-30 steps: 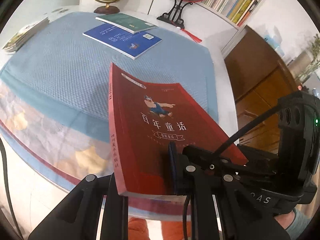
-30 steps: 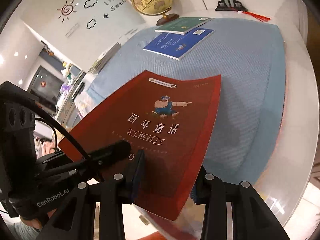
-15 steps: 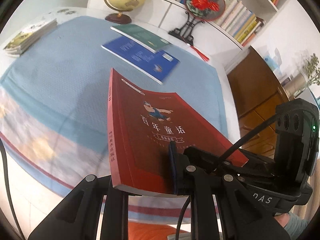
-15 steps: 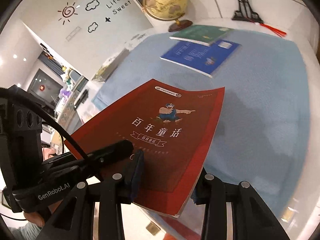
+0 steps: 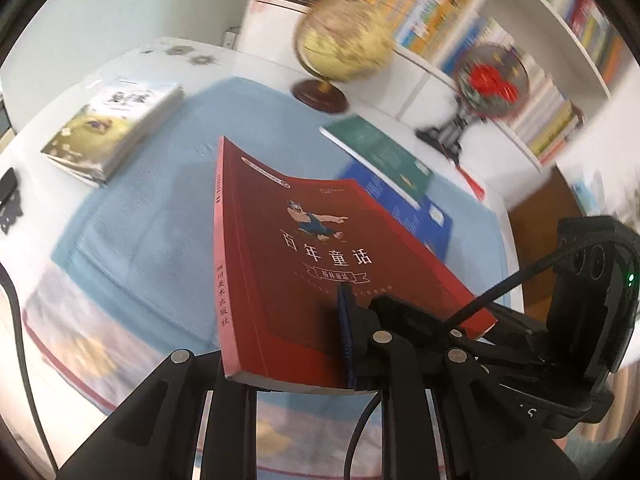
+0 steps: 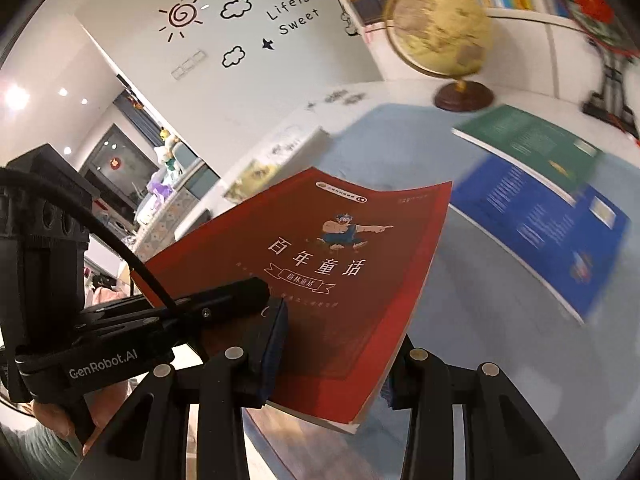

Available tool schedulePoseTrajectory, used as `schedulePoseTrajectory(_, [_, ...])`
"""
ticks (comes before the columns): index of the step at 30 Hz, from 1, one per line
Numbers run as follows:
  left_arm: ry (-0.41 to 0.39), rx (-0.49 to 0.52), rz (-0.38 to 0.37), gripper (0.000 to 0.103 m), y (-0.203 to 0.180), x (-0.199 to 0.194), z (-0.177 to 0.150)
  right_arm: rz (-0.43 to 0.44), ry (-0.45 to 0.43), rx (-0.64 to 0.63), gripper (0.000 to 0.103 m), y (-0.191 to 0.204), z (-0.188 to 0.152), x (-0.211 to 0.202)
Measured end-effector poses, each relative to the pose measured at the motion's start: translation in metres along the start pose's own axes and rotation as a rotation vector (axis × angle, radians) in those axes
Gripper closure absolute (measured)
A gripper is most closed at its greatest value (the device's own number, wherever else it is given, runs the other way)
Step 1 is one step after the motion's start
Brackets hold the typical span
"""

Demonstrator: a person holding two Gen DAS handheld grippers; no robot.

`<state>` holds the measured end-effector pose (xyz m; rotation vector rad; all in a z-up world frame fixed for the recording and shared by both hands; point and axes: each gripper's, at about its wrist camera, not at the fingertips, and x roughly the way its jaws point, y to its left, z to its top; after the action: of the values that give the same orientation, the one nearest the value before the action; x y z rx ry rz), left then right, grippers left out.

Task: Organize books
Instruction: 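Carry the red book with the left gripper onto the stack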

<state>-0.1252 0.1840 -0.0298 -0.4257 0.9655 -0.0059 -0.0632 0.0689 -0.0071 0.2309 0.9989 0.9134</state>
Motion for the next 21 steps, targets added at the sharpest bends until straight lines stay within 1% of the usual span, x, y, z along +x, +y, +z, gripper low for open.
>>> schedulePoseTrajectory(2, [-0.01,0.006,0.0,0.087,0.02,-0.002,0.019,-0.001,-0.013,-0.01,0.064,0.012,0.015,0.016])
schedulePoseTrajectory(4, [-0.016,0.03,0.005,0.087,0.041,-0.002,0.037,-0.021,-0.024,-0.035,0.064,0.029,0.031,0.036])
schedulePoseTrajectory(7, [-0.021,0.053,-0.008,0.087,0.079,0.0,0.065,-0.054,-0.051,-0.052,0.064,0.053,0.056,0.069])
schedulePoseTrajectory(9, [-0.028,0.072,-0.031,0.087,0.106,0.0,0.084,-0.066,-0.069,-0.037,0.064,0.066,0.072,0.088])
schedulePoseTrajectory(12, [-0.013,0.111,-0.061,0.087,0.143,0.002,0.114,-0.104,-0.097,-0.017,0.064,0.092,0.092,0.118])
schedulePoseTrajectory(16, [-0.003,0.174,-0.068,0.087,0.187,0.001,0.144,-0.119,-0.119,0.025,0.064,0.122,0.114,0.158])
schedulePoseTrajectory(19, [0.02,0.179,-0.103,0.086,0.222,0.003,0.167,-0.152,-0.131,0.039,0.063,0.145,0.131,0.188])
schedulePoseTrajectory(21, [0.034,0.176,-0.117,0.086,0.241,0.009,0.176,-0.163,-0.124,0.056,0.063,0.154,0.139,0.208])
